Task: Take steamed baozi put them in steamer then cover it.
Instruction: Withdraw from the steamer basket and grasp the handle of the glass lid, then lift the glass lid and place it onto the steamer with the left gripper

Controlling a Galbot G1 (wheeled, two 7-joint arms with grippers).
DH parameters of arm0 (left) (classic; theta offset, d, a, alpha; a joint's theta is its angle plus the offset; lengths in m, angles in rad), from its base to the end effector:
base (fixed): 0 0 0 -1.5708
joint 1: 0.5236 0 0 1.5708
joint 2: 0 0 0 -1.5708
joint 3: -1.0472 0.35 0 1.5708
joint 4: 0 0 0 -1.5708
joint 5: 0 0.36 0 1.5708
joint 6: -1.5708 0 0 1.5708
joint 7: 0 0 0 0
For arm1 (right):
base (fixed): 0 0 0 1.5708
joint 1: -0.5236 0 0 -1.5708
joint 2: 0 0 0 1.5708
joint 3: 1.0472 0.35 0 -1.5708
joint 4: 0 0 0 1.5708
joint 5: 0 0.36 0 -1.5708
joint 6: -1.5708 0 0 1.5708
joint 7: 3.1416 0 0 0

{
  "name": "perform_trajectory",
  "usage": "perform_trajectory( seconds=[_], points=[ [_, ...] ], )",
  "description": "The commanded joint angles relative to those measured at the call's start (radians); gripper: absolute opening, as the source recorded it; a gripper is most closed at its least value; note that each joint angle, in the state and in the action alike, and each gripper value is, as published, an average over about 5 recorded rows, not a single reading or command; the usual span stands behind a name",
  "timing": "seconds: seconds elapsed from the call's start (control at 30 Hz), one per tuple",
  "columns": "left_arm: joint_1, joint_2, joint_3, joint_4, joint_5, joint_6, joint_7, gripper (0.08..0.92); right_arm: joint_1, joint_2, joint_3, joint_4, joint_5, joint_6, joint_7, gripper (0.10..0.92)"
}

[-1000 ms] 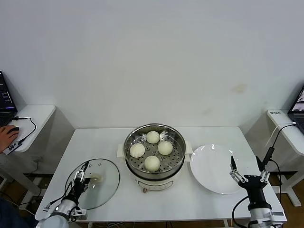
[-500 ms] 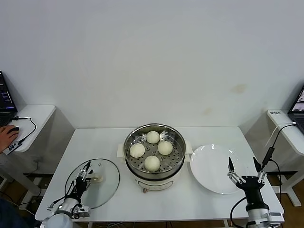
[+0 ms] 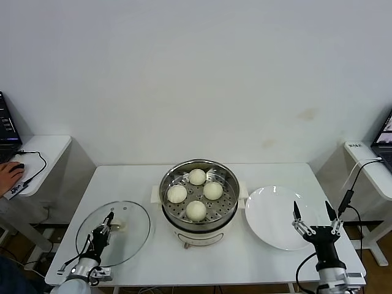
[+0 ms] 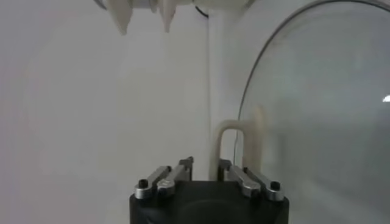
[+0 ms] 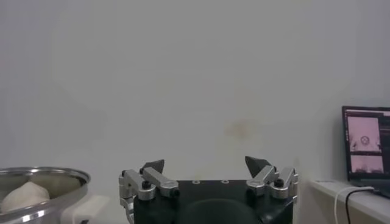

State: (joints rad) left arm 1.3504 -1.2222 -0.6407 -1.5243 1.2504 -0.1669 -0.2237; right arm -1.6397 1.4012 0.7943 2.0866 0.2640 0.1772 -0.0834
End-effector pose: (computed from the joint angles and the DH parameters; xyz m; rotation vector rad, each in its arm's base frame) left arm 0.2422 0.1648 -0.4219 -0.1465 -2.1838 -2.2132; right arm 0.1633 -0.1116 -0.2978 0.0910 2.9984 -0.0612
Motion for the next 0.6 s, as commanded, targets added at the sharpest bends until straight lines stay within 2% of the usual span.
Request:
perform_trajectory(
  seconds=[0.03, 0.23, 0.43, 0.6],
  points=[
    [0.042, 0.03, -0.024, -0.14, -0.05, 0.072, -0.018, 0.146, 0.0, -0.004, 0.001, 0.002, -0.004, -0.002, -0.004, 0.823],
    [0.073, 0.091, -0.057, -0.341, -0.147, 0.224, 0.081, 0.137, -0.011, -0.013, 0.006, -0.006, -0.022, 0.003, -0.011, 0.823],
    [0.072, 0.176, -0.076, -0.484, -0.272, 0.338, 0.186, 0.137, -0.013, -0.007, 0.004, -0.009, -0.044, 0.006, -0.015, 0.823],
    [0.042, 0.264, -0.022, -0.578, -0.362, 0.428, 0.235, 0.137, -0.013, 0.004, 0.006, -0.012, -0.083, 0.012, -0.017, 0.823]
  ],
)
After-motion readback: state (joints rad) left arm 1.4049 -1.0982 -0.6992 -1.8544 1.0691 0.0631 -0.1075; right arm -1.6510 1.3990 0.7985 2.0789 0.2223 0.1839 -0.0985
